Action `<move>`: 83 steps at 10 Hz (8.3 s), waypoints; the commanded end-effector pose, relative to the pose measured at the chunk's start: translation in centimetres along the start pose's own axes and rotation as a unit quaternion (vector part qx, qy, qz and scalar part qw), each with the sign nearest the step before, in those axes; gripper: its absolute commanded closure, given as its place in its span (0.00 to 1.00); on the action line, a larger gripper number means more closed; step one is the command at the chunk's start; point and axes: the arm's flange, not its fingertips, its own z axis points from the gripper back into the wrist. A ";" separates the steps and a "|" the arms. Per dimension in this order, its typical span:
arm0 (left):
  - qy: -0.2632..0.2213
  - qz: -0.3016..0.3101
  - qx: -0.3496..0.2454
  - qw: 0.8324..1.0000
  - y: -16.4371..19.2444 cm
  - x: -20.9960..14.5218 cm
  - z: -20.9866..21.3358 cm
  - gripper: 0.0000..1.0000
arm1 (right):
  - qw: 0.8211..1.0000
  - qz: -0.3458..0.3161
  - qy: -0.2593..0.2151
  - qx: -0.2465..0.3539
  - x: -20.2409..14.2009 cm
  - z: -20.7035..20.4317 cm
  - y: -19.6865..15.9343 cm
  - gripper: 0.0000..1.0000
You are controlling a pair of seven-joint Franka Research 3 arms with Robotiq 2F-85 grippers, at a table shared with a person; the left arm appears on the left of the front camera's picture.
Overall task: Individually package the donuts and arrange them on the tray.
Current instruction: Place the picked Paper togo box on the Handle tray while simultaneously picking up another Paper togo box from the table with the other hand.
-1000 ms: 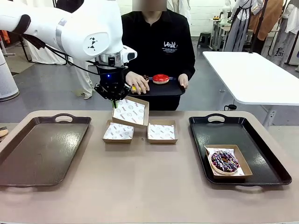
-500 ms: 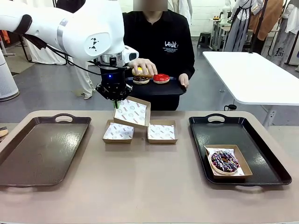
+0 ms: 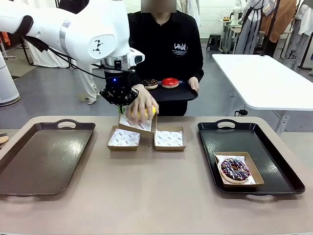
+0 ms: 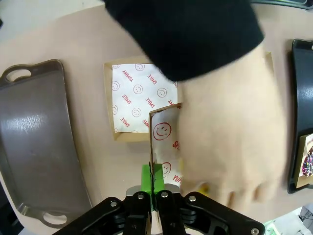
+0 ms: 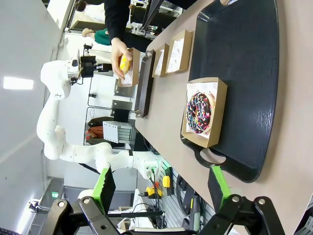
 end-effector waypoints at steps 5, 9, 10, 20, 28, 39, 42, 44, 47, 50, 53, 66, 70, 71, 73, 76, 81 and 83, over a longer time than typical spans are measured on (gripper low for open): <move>-0.009 0.000 0.000 1.000 0.1 -0.2 0.2 1.00 | 1.000 -0.002 -0.001 0.002 -0.1 0.1 0.3 0.00; -0.009 0.000 0.000 1.000 0.1 -0.2 0.2 1.00 | 1.000 -0.002 -0.001 0.002 -0.1 0.1 0.3 0.00; -0.009 0.000 0.000 1.000 0.1 -0.2 0.2 1.00 | 1.000 -0.002 -0.001 0.002 -0.1 0.1 0.3 0.00; 0.011 -0.016 -0.008 1.000 1.8 -0.8 2.2 0.99 | 0.999 0.015 0.000 -0.035 2.6 -1.7 4.2 0.00; 0.091 0.074 -0.059 0.991 17.0 -8.9 5.7 0.99 | 0.955 0.020 0.075 -0.285 14.0 -18.5 18.1 0.00; 0.134 0.110 -0.039 0.984 22.7 -13.7 0.8 0.99 | 0.930 0.033 0.086 -0.357 15.9 -31.1 15.0 0.00; 0.134 0.110 -0.039 0.984 22.7 -13.7 0.8 0.99 | 0.930 0.033 0.086 -0.357 15.9 -31.1 15.0 0.00; 0.134 0.110 -0.039 0.984 22.7 -13.7 0.8 0.99 | 0.930 0.033 0.086 -0.357 15.9 -31.1 15.0 0.00; 0.123 0.072 -0.042 0.989 25.5 -13.9 0.6 0.99 | 0.907 0.026 0.105 -0.406 17.2 -33.7 16.2 0.00; 0.115 0.050 -0.039 0.991 27.9 -13.8 -0.2 0.99 | 0.880 0.015 0.124 -0.458 19.0 -37.7 17.5 0.00; 0.111 0.035 -0.030 0.993 29.5 -13.4 -2.2 0.99 | 0.860 -0.005 0.126 -0.495 21.1 -44.8 18.7 0.00; 0.116 0.040 -0.029 0.992 29.4 -13.4 -2.4 0.99 | 0.824 0.003 0.160 -0.544 20.3 -56.7 12.7 0.00; 0.116 0.040 -0.029 0.992 29.4 -13.4 -2.4 0.99 | 0.822 0.012 0.156 -0.547 19.9 -56.5 12.8 0.00; 0.115 0.038 -0.029 0.992 29.5 -13.4 -2.8 0.99 | 0.812 0.005 0.131 -0.568 19.4 -56.8 12.1 0.00; 0.103 0.054 -0.019 0.993 29.3 -13.5 -3.8 0.99 | 0.808 -0.001 0.104 -0.580 18.6 -57.0 11.2 0.00; 0.098 0.071 -0.025 0.992 29.7 -13.5 -5.1 0.99 | 0.810 0.011 0.100 -0.578 17.1 -57.0 10.0 0.00; 0.111 0.074 -0.032 0.991 30.3 -13.3 -6.6 0.99 | 0.823 0.041 0.109 -0.555 15.5 -56.0 8.8 0.00; 0.114 0.066 -0.032 0.991 30.1 -13.1 -7.4 0.99 | 0.828 0.038 0.108 -0.549 15.2 -55.4 8.2 0.00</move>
